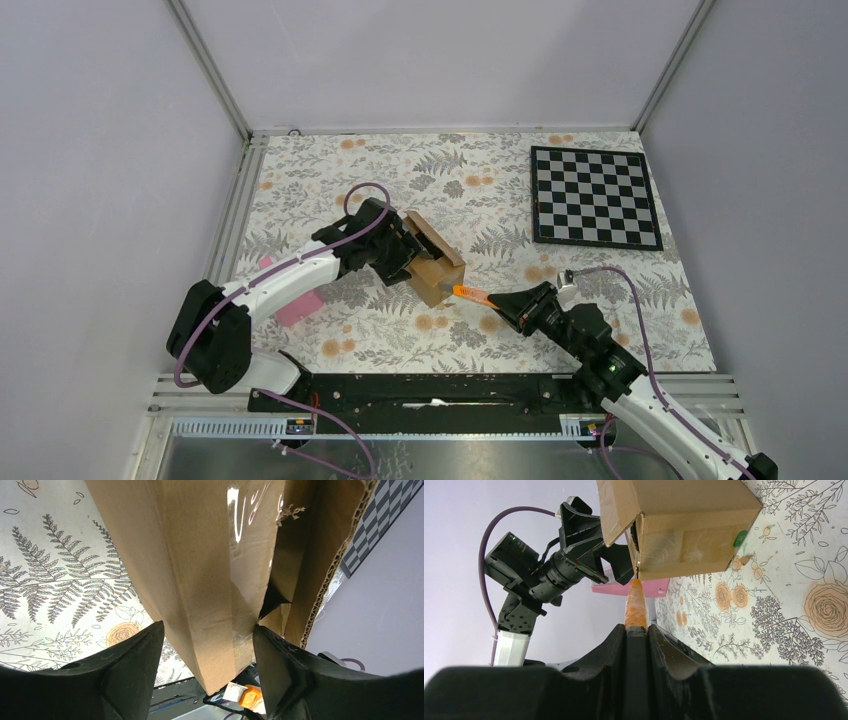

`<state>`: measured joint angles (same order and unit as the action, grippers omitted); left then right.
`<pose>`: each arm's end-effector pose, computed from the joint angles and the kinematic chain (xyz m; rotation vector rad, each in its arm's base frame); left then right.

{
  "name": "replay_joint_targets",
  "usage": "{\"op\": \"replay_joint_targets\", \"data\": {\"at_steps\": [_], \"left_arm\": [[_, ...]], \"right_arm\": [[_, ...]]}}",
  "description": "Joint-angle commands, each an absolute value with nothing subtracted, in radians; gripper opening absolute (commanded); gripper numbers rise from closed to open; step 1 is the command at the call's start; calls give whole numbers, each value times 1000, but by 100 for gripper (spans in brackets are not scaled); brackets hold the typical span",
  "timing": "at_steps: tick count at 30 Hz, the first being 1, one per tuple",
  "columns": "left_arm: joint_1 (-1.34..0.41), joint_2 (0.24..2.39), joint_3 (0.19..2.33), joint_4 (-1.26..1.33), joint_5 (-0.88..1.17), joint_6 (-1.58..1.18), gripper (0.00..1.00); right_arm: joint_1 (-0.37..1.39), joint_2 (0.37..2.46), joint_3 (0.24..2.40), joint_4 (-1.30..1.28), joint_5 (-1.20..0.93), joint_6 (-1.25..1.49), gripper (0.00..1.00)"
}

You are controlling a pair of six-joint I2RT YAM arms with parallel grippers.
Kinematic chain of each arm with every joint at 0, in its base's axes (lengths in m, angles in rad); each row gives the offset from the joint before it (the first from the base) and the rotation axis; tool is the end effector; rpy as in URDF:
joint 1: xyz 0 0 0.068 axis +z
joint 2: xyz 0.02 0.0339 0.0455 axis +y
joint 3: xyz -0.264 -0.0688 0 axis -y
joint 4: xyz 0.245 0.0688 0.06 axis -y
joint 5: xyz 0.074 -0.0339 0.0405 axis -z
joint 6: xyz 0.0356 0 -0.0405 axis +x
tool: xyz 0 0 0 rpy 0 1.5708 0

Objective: Unpack the express box
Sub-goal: Cut the express box at the center of the board.

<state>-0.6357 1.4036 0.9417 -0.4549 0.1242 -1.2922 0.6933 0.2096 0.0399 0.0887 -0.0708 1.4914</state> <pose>0.2296 -0.1749 0.2316 -0.8284 2.6116 -0.8603 0.0926 0.0803 0.1773 0.7030 1.8320 1.6373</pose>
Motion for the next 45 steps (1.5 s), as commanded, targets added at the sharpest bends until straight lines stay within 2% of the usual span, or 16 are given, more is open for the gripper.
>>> {"op": "replay_joint_targets", "data": {"at_steps": [1, 12, 38, 45], "left_arm": [[-640, 1407, 940, -443, 128, -1301, 67], [-640, 1407, 942, -446, 129, -1299, 67], [-640, 1419, 943, -442, 140, -1295, 67], [-639, 1420, 937, -440, 145, -1295, 65]], "right_arm": [[698, 211, 67, 115, -46, 1485, 0], [697, 172, 80, 50, -31, 1473, 0], [698, 217, 65, 112, 24, 1494, 0], [697, 212, 75, 62, 65, 1497, 0]]}}
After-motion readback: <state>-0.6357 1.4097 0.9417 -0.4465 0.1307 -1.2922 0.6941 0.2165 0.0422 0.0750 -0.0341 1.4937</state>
